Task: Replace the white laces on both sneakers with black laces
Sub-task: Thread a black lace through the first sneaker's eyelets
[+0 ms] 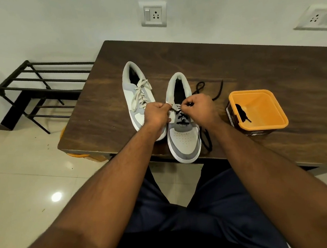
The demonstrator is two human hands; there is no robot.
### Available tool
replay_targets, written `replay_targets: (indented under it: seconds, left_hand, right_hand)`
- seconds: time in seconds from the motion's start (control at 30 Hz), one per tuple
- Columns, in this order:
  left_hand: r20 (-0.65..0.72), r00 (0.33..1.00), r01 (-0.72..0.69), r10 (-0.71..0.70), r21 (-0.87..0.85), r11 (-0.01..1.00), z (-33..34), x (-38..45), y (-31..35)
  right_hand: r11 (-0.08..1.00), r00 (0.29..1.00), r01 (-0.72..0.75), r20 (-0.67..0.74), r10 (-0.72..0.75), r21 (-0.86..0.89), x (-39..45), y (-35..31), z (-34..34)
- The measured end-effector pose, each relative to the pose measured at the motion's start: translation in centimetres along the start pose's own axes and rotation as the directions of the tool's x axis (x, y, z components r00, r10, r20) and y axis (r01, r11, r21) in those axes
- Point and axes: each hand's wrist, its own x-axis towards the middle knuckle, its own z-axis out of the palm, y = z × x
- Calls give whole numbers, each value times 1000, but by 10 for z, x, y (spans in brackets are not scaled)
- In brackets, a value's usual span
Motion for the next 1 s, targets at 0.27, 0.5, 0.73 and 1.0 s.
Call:
replay_targets:
  seconds: [0.27,0.5,0.73,1.0]
  left_hand:
    - [18,1000,0,0,-6,1000,-1,-1,0]
    - [123,990,-67,67,-2,998,-7,-5,-15]
    - [-77,993,-95,90,-61,994,1,-8,-21]
    - [-481,864,-140,-147,-511,848,-38,1,12]
  right_hand:
    - [997,999,-12,43,9,78,6,-1,5]
    - [921,985,-150,137,107,359,5,4,10]
    - [962,960,-64,279,-14,267,0,16,1]
    - [970,949,193,281,-145,-148,-3,19,-16]
